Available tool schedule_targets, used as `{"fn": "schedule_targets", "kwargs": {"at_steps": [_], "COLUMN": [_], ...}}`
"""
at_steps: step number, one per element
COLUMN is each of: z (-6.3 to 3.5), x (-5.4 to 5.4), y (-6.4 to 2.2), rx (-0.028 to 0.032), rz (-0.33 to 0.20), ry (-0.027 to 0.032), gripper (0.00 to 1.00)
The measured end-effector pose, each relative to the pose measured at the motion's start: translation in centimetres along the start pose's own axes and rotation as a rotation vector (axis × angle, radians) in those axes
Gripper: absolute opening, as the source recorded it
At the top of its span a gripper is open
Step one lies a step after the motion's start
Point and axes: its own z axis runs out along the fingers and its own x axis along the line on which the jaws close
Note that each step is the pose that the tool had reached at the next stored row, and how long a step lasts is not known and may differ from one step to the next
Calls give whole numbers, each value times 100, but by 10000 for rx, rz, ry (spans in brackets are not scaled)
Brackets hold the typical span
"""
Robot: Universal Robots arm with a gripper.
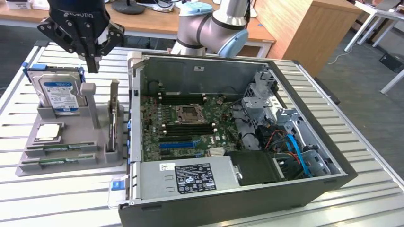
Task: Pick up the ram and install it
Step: 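Pick up the ram and move it above insertion slot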
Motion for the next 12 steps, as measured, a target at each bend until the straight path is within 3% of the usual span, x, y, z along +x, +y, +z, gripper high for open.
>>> {"fn": "schedule_targets", "kwargs": {"at_steps": [12], "z": [0], "x": [1], "y": [0], "rx": [-2], "rz": [-60], "ry": [2], "gripper": [11]}}
